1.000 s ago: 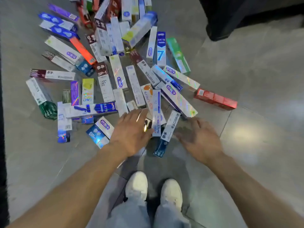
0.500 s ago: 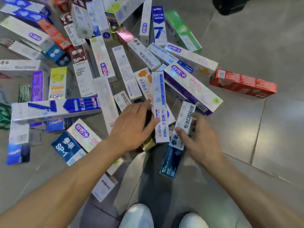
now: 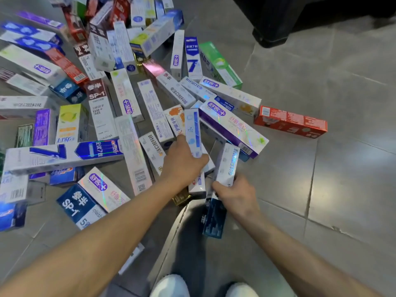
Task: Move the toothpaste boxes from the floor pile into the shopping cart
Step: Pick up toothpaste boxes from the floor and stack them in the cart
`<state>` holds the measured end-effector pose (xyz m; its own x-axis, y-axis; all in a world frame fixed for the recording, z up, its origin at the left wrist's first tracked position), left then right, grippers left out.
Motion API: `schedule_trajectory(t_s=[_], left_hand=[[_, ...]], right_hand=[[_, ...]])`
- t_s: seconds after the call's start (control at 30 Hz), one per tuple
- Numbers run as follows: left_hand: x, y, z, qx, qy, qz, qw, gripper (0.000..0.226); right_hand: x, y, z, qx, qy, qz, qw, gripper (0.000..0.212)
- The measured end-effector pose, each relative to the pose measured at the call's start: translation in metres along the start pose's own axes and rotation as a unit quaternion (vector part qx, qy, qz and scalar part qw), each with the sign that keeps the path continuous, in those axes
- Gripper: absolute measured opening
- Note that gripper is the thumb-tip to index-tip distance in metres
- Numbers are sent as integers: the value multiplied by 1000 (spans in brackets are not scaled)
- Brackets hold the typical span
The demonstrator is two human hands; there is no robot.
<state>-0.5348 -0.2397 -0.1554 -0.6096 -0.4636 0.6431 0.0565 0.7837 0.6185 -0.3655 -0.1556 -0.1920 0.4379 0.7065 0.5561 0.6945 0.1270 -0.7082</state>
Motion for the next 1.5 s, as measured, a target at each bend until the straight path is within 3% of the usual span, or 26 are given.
schedule_trajectory(t_s=[0.07,0.13,0.27,0.47,0.63,0.87,1.0,1.2,1.3,1.5], left_hand=[[5,-6,2,30,-27,-36,999,50],[12,-14,1,62,-61,-100,991,39],[15,-28,-12,119,-138,-291,939,28],[39,-3,-57,166,-166,-436,869,23],[84,60,-113,165,-189,-483,839,35],[207,218,-221,138,-177,-438,870,25],[298,335,-303,107,-181,-407,889,32],[411,479,-437,35,-181,-362,914,49],[442,526,-495,8,-193,-353,915,55],[450,586,-580,-66,-262,-310,912,37]], right_hand=[[8,4,1,19,-2,54,998,41],[12,9,-3,-7,-12,178,984,23],[14,2,-16,-103,-33,398,911,27],[39,-59,-35,-85,-60,513,852,36],[94,-135,-73,-62,-61,537,839,40],[239,-280,-169,-15,-51,532,845,31],[346,-373,-237,9,1,521,854,58],[495,-487,-357,61,34,519,852,33],[548,-517,-420,77,54,550,830,29],[599,-525,-536,106,151,563,805,19]])
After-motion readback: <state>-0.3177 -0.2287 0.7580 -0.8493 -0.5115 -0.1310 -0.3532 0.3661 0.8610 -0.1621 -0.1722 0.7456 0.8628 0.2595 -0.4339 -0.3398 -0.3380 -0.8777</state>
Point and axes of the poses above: each hand's wrist, its own z-axis towards the middle knuckle, its own x-axis out of the back of the hand, y = z × x, the point moved 7 cm from there along z, towards the middle knuckle, and after that the axes turned 12 degrees about x, right-handed, at the moved point
